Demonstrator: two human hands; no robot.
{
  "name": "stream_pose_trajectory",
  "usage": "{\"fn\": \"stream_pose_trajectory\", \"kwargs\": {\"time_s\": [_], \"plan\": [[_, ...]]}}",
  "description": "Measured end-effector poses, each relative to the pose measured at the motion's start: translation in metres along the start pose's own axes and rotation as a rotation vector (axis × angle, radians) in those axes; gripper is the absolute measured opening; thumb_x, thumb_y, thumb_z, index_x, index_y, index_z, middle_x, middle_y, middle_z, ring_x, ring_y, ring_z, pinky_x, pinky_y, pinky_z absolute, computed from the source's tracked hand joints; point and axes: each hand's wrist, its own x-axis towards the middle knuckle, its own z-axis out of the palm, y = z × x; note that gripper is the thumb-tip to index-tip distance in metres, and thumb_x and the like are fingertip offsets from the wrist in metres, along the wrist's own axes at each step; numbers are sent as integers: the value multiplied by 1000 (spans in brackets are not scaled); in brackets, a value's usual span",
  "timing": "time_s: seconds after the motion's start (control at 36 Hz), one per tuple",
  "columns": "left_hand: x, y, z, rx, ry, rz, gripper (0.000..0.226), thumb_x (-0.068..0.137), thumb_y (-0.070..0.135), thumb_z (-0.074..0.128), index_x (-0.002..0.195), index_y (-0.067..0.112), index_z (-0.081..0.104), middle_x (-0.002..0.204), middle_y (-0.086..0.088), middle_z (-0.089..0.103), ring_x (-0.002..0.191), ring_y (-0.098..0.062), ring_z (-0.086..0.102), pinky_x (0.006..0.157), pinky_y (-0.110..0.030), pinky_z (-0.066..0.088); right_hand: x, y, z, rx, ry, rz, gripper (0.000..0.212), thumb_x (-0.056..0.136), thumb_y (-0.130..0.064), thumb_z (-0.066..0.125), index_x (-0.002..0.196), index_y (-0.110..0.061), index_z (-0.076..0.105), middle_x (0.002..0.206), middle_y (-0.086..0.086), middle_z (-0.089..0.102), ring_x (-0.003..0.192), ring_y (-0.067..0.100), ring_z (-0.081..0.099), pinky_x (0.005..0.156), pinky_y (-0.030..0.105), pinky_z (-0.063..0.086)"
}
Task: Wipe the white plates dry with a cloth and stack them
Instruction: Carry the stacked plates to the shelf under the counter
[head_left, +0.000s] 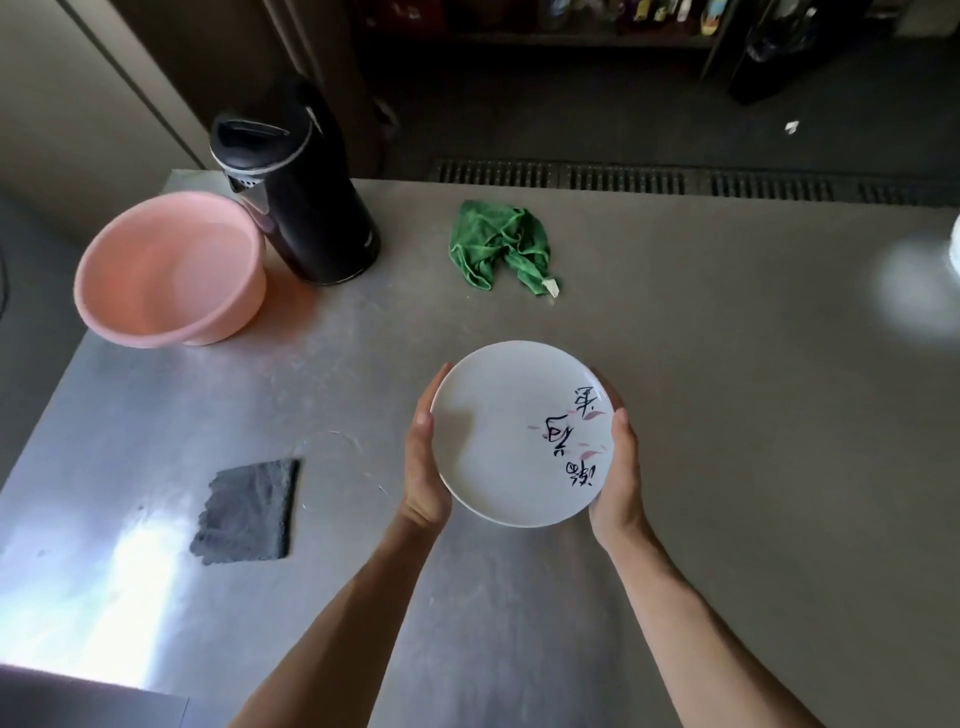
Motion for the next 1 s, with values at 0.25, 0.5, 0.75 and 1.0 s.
{"fn": "stream_pose_trajectory", "kwargs": {"time_s": [0.25, 0.5, 0.75, 1.0], "plan": [[-1, -4, 7, -71, 99, 36, 72, 94, 49, 38, 143, -4, 47, 128, -5, 66, 118, -16, 62, 93, -27, 52, 6, 3, 1, 49, 20, -20, 58, 90, -59, 48, 135, -23, 57, 134, 13, 60, 129, 38, 51, 101, 63, 41], [-6, 6, 18, -101, 134, -4, 74, 86, 52, 46, 138, 0, 51, 117, -5, 66, 108, -17, 62, 88, -27, 54, 6, -1, 1, 97, 15, -8, 55, 89, -54, 50, 133, -22, 58, 135, 14, 59, 130, 38, 50, 108, 66, 37], [-11, 13, 22, -116, 174, -39, 70, 79, 53, 50, 133, 8, 56, 121, -10, 61, 115, -25, 55, 102, -43, 42, 5, -6, 3, 123, 20, 12, 57, 87, -52, 49, 134, -22, 59, 133, 12, 61, 128, 35, 54, 101, 54, 45], [-14, 14, 21, -15, 155, -38, 74, 82, 53, 45, 140, 6, 53, 131, -15, 60, 120, -28, 57, 100, -41, 49, 3, -6, 2, 129, 22, 26, 57, 86, -53, 50, 133, -22, 59, 134, 13, 61, 129, 36, 53, 102, 54, 44]]}}
